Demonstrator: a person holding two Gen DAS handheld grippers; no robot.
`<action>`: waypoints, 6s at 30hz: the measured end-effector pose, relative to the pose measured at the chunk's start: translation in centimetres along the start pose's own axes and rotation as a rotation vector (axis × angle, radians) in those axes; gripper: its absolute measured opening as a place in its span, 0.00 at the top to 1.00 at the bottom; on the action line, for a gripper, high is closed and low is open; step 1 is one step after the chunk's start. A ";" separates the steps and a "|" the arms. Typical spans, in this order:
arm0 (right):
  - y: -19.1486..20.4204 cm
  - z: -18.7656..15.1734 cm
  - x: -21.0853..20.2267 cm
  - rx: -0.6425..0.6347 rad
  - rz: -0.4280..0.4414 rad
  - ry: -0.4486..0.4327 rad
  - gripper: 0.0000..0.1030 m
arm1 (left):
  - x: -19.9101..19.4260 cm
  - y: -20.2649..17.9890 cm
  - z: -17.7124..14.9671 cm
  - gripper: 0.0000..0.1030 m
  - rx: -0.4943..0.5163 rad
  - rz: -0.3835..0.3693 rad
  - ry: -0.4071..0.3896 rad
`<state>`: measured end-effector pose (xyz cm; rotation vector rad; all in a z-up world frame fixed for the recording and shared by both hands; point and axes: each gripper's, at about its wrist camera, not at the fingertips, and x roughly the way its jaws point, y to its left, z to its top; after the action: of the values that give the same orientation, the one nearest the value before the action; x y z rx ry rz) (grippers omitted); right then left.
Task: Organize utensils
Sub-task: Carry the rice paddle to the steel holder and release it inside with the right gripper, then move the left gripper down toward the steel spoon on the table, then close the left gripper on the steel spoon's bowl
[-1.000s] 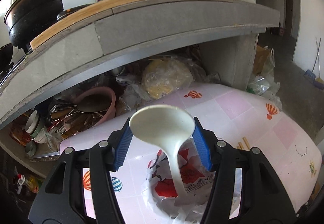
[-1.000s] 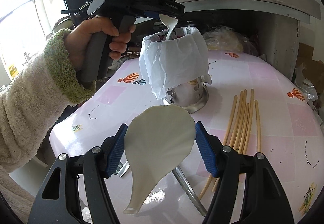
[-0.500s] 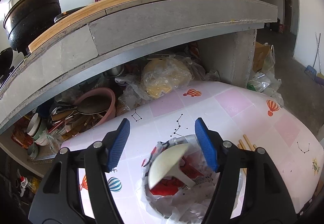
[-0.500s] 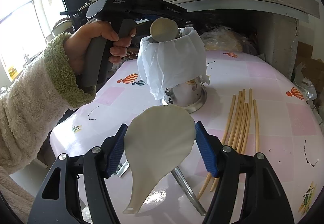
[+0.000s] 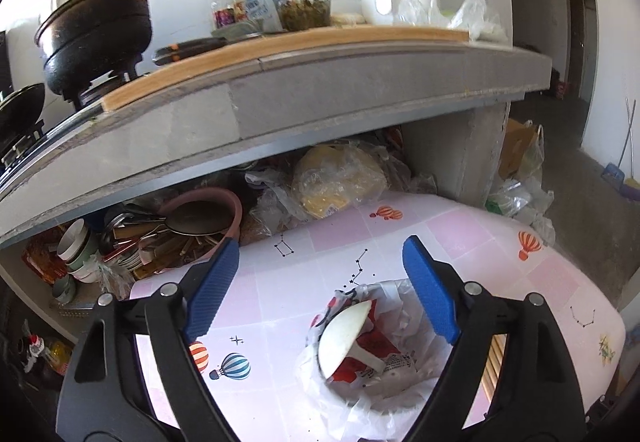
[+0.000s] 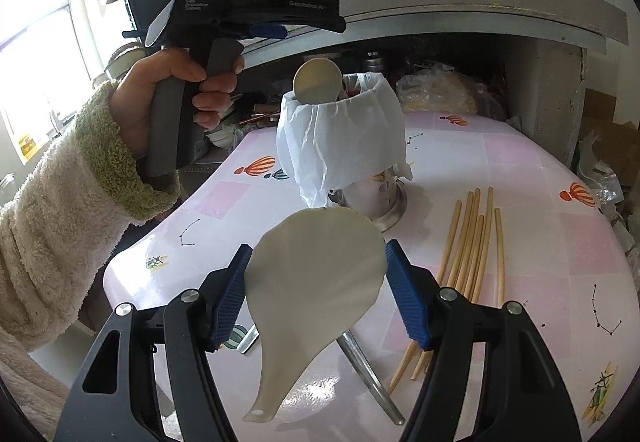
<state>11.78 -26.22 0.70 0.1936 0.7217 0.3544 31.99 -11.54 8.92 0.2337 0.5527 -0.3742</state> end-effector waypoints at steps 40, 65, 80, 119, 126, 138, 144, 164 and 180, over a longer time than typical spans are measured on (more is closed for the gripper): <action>-0.7 21.9 10.8 -0.371 -0.006 -0.210 0.37 | -10.5 9.2 -19.2 0.17 -0.292 0.159 0.154; -1.4 18.9 12.0 -0.377 0.023 -0.108 0.23 | -10.6 9.0 -19.0 0.17 -0.311 0.151 0.165; -2.5 20.5 10.2 -0.253 0.090 -0.137 0.20 | -10.7 9.2 -19.2 0.17 -0.322 0.147 0.164; 1.0 -1.8 -0.9 -0.051 -0.300 0.028 0.06 | -11.8 6.1 -22.6 0.08 -0.382 -0.100 0.158; 1.6 -2.2 -1.0 -0.095 -0.308 0.006 0.06 | -12.4 5.4 -22.4 0.08 -0.379 -0.146 0.133; 0.2 -2.7 -0.6 -0.019 -0.137 -0.004 0.06 | -10.2 4.2 -21.0 0.08 -0.300 -0.205 0.147; -0.5 -3.1 0.4 -0.004 -0.095 0.031 0.06 | -6.8 3.0 -19.7 0.08 -0.216 -0.211 0.206; -1.7 -2.9 2.0 -0.009 -0.077 0.063 0.06 | 4.1 -2.8 -17.8 0.40 0.054 -0.217 0.474; -2.5 -2.9 1.7 0.021 -0.070 0.052 0.06 | 6.9 -2.5 -17.7 0.65 0.038 -0.174 0.568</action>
<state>11.63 -27.78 -3.20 0.1797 0.7815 0.2862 28.15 -10.15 -9.82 0.3318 1.1304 -0.4901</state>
